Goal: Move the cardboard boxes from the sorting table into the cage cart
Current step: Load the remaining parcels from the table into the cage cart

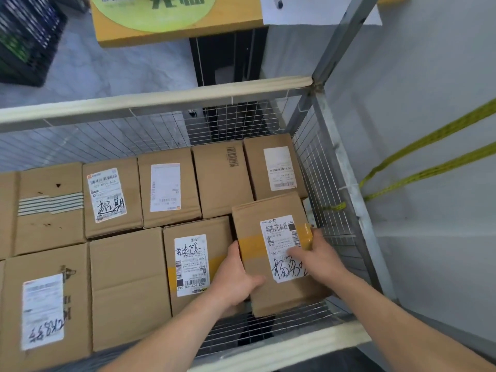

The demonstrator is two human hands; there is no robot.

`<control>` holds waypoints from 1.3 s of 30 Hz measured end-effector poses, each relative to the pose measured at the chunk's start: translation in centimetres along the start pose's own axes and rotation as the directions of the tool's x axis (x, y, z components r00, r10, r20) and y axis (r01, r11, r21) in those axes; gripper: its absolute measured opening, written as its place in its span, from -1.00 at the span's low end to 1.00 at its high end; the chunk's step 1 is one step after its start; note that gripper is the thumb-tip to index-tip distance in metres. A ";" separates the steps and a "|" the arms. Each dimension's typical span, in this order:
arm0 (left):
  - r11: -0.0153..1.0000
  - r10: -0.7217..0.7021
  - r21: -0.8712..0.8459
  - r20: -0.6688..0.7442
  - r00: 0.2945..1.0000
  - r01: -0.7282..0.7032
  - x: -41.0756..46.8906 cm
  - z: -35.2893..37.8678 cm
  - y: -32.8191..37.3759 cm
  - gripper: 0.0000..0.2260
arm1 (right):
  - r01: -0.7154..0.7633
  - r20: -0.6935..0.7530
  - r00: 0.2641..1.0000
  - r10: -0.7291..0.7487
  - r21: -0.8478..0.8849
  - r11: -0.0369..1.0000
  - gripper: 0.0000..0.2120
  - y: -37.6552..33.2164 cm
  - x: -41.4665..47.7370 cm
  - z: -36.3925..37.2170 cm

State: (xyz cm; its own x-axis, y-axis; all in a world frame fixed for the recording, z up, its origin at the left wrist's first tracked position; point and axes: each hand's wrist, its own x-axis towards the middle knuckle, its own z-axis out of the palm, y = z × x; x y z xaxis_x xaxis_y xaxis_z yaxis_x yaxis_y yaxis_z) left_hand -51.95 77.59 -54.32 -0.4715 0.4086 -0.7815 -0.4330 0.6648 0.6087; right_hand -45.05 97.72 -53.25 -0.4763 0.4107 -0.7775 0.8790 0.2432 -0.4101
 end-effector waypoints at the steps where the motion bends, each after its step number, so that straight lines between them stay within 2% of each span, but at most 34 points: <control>1: 1.000 -0.003 0.011 0.000 1.000 0.003 0.4 0.0 -0.4 -0.28 | -0.007 0.010 1.000 0.007 0.005 1.000 -0.49 0.2 0.4 0.1; 5: 0.994 -0.029 0.107 0.012 1.000 0.028 1.6 0.2 -1.6 -0.31 | -0.057 0.063 0.997 0.054 0.043 0.997 -0.46 0.9 1.9 0.5; 10: 0.962 -0.073 0.265 0.000 0.997 0.070 3.3 0.7 -2.9 -0.40 | -0.096 0.085 0.992 0.095 0.004 0.995 -0.48 1.7 3.7 1.4; 14: 0.926 -0.073 0.371 -0.004 0.997 0.070 4.4 1.3 -3.4 -0.27 | -0.137 0.075 0.987 0.139 -0.028 0.990 -0.55 2.0 4.7 1.8; 18: 0.897 -0.108 0.429 -0.013 0.994 0.103 5.0 1.7 -2.7 -0.27 | -0.125 0.031 0.991 0.128 -0.086 0.988 -0.60 1.8 5.2 2.1; 24: 0.881 -0.161 0.453 0.020 0.987 0.135 5.2 2.0 -2.0 -0.21 | -0.093 -0.049 0.995 0.088 -0.112 0.989 -0.43 1.1 4.8 1.5; 27: 0.871 -0.170 0.475 0.049 0.984 0.126 5.3 1.8 -1.6 -0.21 | -0.099 -0.062 0.994 0.090 -0.160 0.982 -0.41 1.0 4.4 1.3; 33: 0.858 -0.034 0.513 0.018 0.999 0.020 3.6 -0.1 0.0 -0.31 | -0.068 -0.074 0.996 0.050 -0.263 0.962 -0.19 -0.7 1.9 0.9; 35: 0.832 0.030 0.554 0.014 0.999 -0.032 2.2 -1.1 1.6 -0.36 | -0.048 -0.095 0.995 0.022 -0.283 0.958 -0.21 -1.4 0.6 0.5; 37: 0.764 0.090 0.640 0.026 0.996 -0.086 0.5 -2.3 3.3 -0.39 | -0.012 -0.118 0.993 -0.026 -0.308 0.951 -0.31 -2.5 -0.8 0.2; 39: 0.697 0.143 0.705 0.044 0.989 -0.132 -1.2 -3.7 4.9 -0.34 | 0.045 -0.150 0.983 -0.103 -0.350 0.936 -0.42 -3.9 -2.6 -0.2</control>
State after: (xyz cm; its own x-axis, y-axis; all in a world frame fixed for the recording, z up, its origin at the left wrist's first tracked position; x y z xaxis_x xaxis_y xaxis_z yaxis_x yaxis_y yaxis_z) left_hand -56.30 78.02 -49.88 -0.4944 0.5261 -0.6919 0.3023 0.8504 0.4306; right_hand -47.27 95.91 -49.56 -0.5621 0.5102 -0.6509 0.7938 0.5537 -0.2515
